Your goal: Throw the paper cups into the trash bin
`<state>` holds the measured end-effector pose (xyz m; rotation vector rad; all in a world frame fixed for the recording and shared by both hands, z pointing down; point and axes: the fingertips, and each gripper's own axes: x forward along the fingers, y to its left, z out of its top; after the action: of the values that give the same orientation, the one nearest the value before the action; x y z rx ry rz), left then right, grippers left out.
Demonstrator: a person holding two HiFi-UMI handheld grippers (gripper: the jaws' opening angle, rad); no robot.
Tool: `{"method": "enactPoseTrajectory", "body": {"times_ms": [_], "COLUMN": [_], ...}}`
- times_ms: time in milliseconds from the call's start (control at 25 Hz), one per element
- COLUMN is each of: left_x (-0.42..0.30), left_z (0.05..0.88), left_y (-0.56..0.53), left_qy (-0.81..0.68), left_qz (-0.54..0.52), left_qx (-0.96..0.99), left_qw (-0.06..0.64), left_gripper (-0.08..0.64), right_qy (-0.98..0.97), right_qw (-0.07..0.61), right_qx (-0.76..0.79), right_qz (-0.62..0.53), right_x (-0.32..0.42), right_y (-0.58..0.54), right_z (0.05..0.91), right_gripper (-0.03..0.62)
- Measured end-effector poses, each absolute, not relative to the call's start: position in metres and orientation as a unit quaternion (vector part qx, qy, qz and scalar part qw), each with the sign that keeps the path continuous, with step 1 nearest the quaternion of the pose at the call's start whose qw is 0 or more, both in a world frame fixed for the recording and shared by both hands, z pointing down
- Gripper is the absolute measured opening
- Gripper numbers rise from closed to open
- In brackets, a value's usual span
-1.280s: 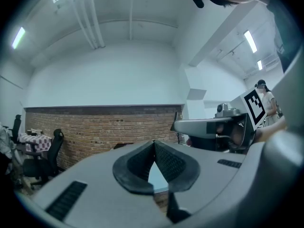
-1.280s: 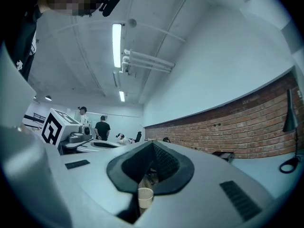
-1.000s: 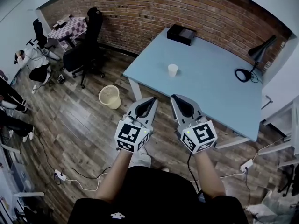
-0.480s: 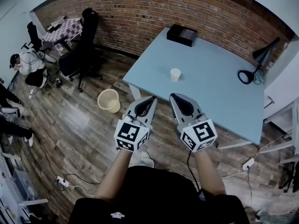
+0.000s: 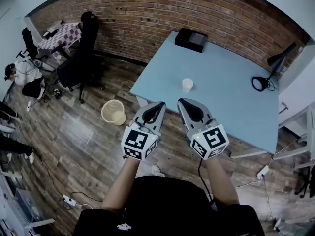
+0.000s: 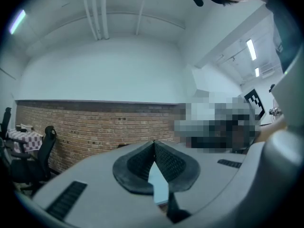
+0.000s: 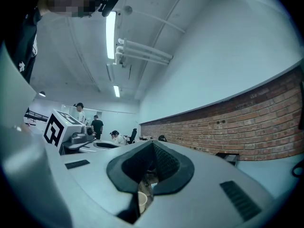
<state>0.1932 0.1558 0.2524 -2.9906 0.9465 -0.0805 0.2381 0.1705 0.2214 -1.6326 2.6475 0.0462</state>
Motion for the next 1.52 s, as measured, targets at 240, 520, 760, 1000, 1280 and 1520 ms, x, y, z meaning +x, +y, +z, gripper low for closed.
{"method": "enactPoseTrajectory", "body": {"times_ms": [240, 520, 760, 1000, 1280, 1520], "left_x": [0.177, 0.158, 0.152, 0.158, 0.169, 0.194], "left_z": [0.253, 0.259, 0.267, 0.277, 0.291, 0.289], "left_y": [0.128, 0.104, 0.095, 0.086, 0.066, 0.046], "left_qy": [0.297, 0.287, 0.277, 0.275, 0.288, 0.287], "left_qz": [-0.02, -0.018, -0.02, -0.026, -0.037, -0.043], "left_qx": [-0.955, -0.958, -0.96, -0.96, -0.956, -0.956], "left_qw": [-0.005, -0.017, -0.025, -0.036, -0.047, -0.043], "left_gripper": [0.009, 0.009, 0.009, 0.008, 0.009, 0.009], "right_qy": [0.846, 0.843, 0.835, 0.827, 0.822, 0.827], "right_qw": [0.009, -0.002, -0.016, -0.024, -0.02, -0.029], "right_qx": [-0.532, -0.538, -0.55, -0.561, -0.569, -0.56], "right_qz": [0.014, 0.007, 0.005, -0.003, -0.012, -0.025], "right_x": [0.223, 0.203, 0.2, 0.225, 0.256, 0.276], "right_y": [0.143, 0.118, 0.11, 0.102, 0.083, 0.055], "right_z": [0.223, 0.228, 0.234, 0.238, 0.246, 0.255], "right_gripper": [0.003, 0.003, 0.003, 0.003, 0.003, 0.005]}}
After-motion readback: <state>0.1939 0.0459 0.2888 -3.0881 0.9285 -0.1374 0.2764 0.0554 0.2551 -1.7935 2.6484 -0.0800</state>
